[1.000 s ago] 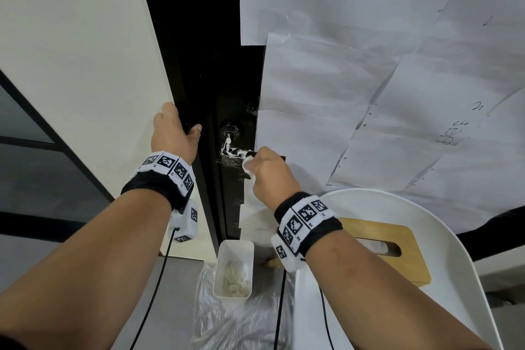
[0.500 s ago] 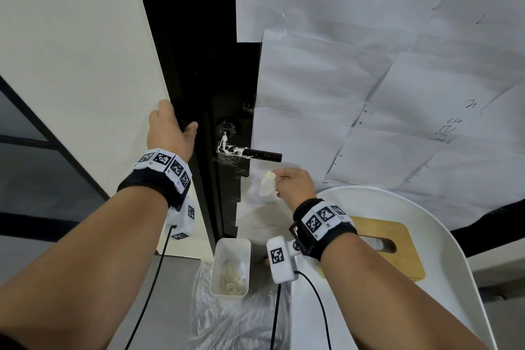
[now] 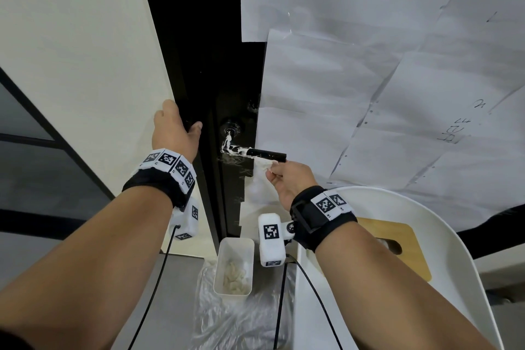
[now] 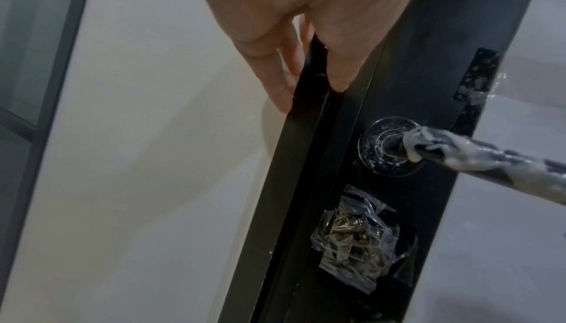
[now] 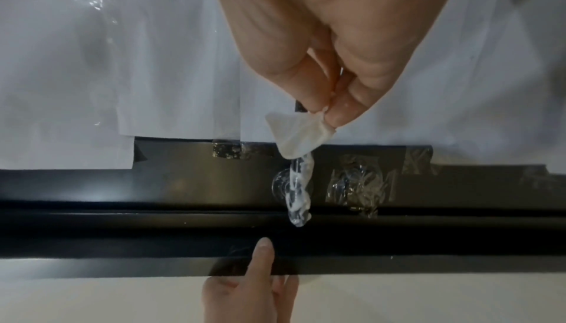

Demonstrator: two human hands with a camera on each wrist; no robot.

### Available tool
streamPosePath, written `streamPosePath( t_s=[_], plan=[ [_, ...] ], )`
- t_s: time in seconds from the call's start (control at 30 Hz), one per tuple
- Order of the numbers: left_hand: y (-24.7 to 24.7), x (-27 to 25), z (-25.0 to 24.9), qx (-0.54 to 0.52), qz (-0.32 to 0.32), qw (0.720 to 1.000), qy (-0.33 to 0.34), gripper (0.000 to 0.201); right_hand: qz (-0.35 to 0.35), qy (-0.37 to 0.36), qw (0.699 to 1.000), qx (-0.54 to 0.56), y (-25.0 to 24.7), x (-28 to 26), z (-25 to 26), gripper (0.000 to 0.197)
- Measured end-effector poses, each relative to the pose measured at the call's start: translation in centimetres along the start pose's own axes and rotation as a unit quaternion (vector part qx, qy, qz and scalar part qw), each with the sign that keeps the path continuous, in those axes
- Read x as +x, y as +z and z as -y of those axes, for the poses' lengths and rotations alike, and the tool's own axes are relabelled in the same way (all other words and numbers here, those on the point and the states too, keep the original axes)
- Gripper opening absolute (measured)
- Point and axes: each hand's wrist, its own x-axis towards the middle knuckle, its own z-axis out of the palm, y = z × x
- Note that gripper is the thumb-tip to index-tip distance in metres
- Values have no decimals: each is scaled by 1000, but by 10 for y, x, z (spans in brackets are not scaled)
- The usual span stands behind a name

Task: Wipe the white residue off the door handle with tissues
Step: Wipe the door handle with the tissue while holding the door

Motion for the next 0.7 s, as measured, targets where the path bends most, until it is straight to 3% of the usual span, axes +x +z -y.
streamPosePath(
  t_s=[0.13,0.3,0.43,0.7],
  plan=[
    [1,2,2,7,3,1000,1,36,49,21,999,10,13,-3,-10,19],
    [1,3,3,4,4,1000,3,36,116,-37,977,-175,20,-10,-13,24],
    [1,4,5,-1,-3,1000,11,38,110,-89,940,-311,12,-14,0,24],
    [3,-2,6,-52,-43,997,-22,39,111,-153,932,-310,2,-18,7,18]
  ],
)
